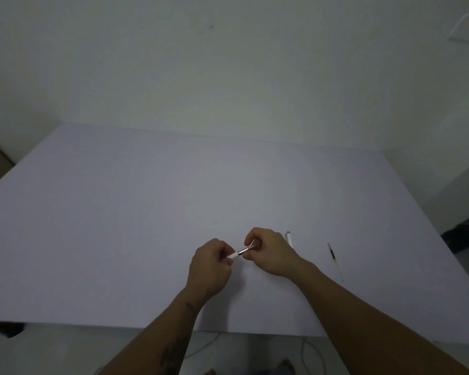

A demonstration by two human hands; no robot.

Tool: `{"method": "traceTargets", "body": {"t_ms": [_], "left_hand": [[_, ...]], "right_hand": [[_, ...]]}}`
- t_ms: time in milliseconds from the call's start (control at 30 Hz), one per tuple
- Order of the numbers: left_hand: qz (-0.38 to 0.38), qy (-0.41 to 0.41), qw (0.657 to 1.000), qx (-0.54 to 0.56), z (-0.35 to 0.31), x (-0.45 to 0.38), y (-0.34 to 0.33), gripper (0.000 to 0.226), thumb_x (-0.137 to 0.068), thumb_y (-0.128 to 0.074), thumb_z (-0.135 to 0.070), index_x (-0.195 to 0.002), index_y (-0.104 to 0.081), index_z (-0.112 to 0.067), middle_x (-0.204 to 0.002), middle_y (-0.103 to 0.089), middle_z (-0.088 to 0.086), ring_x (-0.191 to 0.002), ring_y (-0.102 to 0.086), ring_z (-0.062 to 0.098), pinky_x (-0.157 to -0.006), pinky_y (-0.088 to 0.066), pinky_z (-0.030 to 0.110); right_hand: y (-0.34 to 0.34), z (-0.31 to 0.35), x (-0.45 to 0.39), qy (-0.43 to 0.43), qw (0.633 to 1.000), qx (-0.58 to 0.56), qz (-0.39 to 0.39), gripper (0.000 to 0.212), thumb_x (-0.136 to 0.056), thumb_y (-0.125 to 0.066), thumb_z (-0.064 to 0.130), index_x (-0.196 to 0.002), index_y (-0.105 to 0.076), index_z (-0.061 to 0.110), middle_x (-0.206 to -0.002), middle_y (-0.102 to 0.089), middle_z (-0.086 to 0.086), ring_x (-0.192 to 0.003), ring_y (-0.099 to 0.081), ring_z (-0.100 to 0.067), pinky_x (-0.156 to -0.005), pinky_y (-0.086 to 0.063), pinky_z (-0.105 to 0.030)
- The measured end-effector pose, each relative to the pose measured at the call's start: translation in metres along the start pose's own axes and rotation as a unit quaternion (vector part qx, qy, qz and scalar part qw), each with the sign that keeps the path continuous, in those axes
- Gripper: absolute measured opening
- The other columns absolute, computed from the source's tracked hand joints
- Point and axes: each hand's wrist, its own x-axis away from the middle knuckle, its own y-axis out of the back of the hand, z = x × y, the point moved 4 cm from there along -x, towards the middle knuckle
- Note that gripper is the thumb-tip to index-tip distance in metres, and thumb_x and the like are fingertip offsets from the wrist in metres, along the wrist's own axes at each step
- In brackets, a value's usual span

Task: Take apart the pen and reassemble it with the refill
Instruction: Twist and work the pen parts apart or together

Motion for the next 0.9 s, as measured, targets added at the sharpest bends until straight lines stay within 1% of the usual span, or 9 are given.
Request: {"method": "traceTargets", "body": {"t_ms": [133, 300, 400, 500, 567, 633, 700, 800, 900], "left_hand": [[0.001, -0.006, 1.0, 0.0, -0.002, -0.003, 0.0, 0.014, -0.081, -0.067, -0.002, -0.081, -0.068, -0.016, -0.08, -0.066, -0.002, -0.075, -0.062, 0.016, -0.074, -0.058, 0.041], [-0.002, -0.013, 1.0, 0.002, -0.004, -0.004, 0.002, 0.015, -0.079, -0.067, -0.002, -0.08, -0.068, -0.017, -0.078, -0.065, -0.006, -0.074, -0.061, 0.014, -0.072, -0.057, 0.04], [-0.006, -0.014, 1.0, -0.002, -0.002, -0.004, 0.001, 0.015, -0.079, -0.067, -0.003, -0.081, -0.069, -0.017, -0.08, -0.065, -0.005, -0.075, -0.061, 0.014, -0.072, -0.058, 0.039], [-0.003, -0.009, 1.0, -0.002, 0.0, -0.003, -0.001, 0.016, -0.08, -0.068, -0.002, -0.082, -0.069, -0.018, -0.08, -0.065, -0.005, -0.074, -0.061, 0.013, -0.072, -0.058, 0.035], [-0.002, -0.004, 1.0, -0.001, 0.0, -0.002, -0.002, 0.017, -0.079, -0.068, -0.001, -0.08, -0.068, -0.018, -0.08, -0.065, -0.004, -0.074, -0.061, 0.014, -0.071, -0.057, 0.033], [-0.002, -0.004, 1.0, -0.001, -0.001, -0.002, -0.002, 0.017, -0.079, -0.067, 0.0, -0.08, -0.069, -0.017, -0.08, -0.065, -0.004, -0.074, -0.061, 0.013, -0.071, -0.057, 0.035], [0.0, -0.005, 1.0, -0.001, -0.002, -0.002, -0.003, 0.018, -0.078, -0.067, 0.0, -0.081, -0.069, -0.017, -0.081, -0.066, -0.005, -0.075, -0.06, 0.011, -0.072, -0.058, 0.036], [0.001, -0.002, 1.0, -0.009, -0.002, -0.003, -0.003, 0.017, -0.08, -0.067, -0.001, -0.083, -0.069, -0.017, -0.084, -0.067, -0.002, -0.078, -0.061, 0.014, -0.075, -0.058, 0.036], [0.001, -0.008, 1.0, -0.025, -0.004, -0.002, -0.004, 0.015, -0.081, -0.068, -0.004, -0.085, -0.069, -0.018, -0.087, -0.068, -0.001, -0.08, -0.061, 0.016, -0.077, -0.058, 0.034]], "right_hand": [[0.003, 0.001, -0.002, 0.013, 1.0, 0.015, -0.004, 0.014, -0.082, -0.07, 0.012, -0.08, -0.063, 0.023, -0.075, -0.063, 0.002, -0.063, -0.054, -0.009, -0.056, -0.039, -0.015], [0.003, 0.001, -0.003, 0.015, 0.999, 0.04, -0.001, 0.012, -0.09, -0.066, 0.021, -0.078, -0.065, 0.023, -0.068, -0.058, 0.005, -0.062, -0.05, -0.009, -0.056, -0.037, -0.019], [0.0, 0.0, -0.004, 0.004, 0.999, 0.036, 0.011, 0.017, -0.094, -0.061, 0.027, -0.079, -0.067, 0.021, -0.062, -0.055, 0.004, -0.058, -0.047, -0.011, -0.056, -0.037, -0.023], [-0.003, -0.003, -0.004, -0.001, 1.0, 0.024, 0.006, 0.011, -0.091, -0.066, 0.027, -0.087, -0.069, 0.017, -0.073, -0.062, 0.0, -0.063, -0.053, -0.012, -0.056, -0.04, -0.02], [-0.003, -0.005, -0.003, 0.001, 1.0, 0.018, -0.001, 0.007, -0.086, -0.071, 0.02, -0.091, -0.066, 0.019, -0.081, -0.064, 0.0, -0.067, -0.056, -0.011, -0.058, -0.042, -0.019], [-0.002, -0.006, -0.002, 0.005, 1.0, 0.027, -0.001, 0.012, -0.084, -0.07, 0.014, -0.083, -0.063, 0.023, -0.079, -0.063, 0.002, -0.067, -0.056, -0.011, -0.06, -0.045, -0.02], [-0.001, -0.006, -0.002, 0.003, 0.999, 0.038, -0.003, 0.016, -0.085, -0.069, 0.014, -0.076, -0.063, 0.026, -0.074, -0.062, 0.003, -0.065, -0.056, -0.012, -0.06, -0.044, -0.022], [-0.002, -0.008, -0.003, -0.004, 0.999, 0.045, 0.006, 0.011, -0.089, -0.066, 0.02, -0.078, -0.068, 0.02, -0.074, -0.065, 0.0, -0.065, -0.055, -0.014, -0.059, -0.043, -0.023], [-0.002, -0.009, -0.001, -0.006, 0.999, 0.04, 0.013, 0.016, -0.091, -0.064, 0.025, -0.079, -0.069, 0.015, -0.073, -0.064, -0.004, -0.063, -0.053, -0.017, -0.059, -0.042, -0.026]]}}
